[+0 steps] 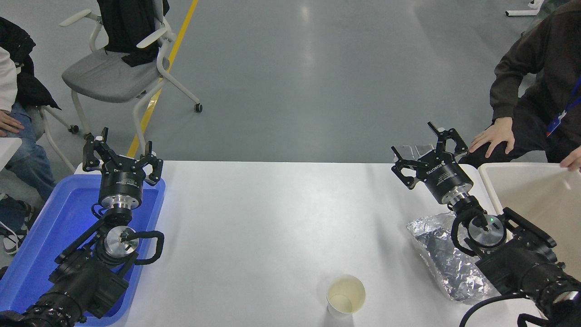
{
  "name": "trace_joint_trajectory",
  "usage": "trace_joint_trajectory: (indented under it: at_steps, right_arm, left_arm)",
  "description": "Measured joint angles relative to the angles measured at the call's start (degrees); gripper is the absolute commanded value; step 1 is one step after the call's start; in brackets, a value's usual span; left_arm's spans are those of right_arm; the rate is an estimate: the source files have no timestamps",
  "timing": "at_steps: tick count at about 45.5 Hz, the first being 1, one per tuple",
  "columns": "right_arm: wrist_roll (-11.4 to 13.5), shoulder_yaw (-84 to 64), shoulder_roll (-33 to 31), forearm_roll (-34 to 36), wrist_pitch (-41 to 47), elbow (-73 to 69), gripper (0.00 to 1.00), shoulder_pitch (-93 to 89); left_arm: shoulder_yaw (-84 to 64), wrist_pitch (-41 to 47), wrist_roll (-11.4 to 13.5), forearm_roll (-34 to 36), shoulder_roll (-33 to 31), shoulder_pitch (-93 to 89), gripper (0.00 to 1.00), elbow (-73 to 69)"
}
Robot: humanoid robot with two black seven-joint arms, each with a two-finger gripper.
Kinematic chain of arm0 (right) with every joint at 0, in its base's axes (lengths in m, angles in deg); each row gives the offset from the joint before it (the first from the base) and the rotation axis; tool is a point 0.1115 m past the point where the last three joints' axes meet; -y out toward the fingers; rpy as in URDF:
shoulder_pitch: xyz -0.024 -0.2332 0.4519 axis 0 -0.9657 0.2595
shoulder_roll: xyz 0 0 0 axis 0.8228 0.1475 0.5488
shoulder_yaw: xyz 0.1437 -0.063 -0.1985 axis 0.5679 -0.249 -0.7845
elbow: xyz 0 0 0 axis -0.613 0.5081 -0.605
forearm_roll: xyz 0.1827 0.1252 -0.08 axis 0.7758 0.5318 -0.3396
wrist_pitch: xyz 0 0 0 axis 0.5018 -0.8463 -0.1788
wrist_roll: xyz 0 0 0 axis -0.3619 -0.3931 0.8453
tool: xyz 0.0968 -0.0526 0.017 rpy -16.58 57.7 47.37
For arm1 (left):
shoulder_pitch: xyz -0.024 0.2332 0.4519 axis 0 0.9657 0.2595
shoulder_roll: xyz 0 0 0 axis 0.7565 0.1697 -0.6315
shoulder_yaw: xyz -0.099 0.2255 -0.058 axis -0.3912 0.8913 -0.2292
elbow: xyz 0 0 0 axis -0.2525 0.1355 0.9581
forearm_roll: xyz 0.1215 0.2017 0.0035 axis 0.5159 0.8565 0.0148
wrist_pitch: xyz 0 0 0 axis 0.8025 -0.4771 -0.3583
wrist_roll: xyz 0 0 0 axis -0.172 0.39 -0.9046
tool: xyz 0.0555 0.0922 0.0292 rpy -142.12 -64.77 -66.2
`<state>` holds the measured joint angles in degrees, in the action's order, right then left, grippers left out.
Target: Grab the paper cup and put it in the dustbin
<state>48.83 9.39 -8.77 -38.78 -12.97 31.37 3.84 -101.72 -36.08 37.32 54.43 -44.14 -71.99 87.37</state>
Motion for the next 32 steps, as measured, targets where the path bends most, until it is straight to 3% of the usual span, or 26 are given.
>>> trace_joint_trajectory:
  at_steps: [10,32]
  right_arm:
    - [0.20,-4.73,-3.18,-2.98,-0.98,-0.41,1.00,3.10]
    - [0.27,-23.48,-17.67,-11.70,-1.52,-4.16,1.00,16.53]
  left_arm:
    - [0.03,0.00,0.01,-0.03,0.03,-0.03,0.99,0.00]
    - [0.05,0.00,0.02,-0.04,0.10,-0.06,0.99,0.00]
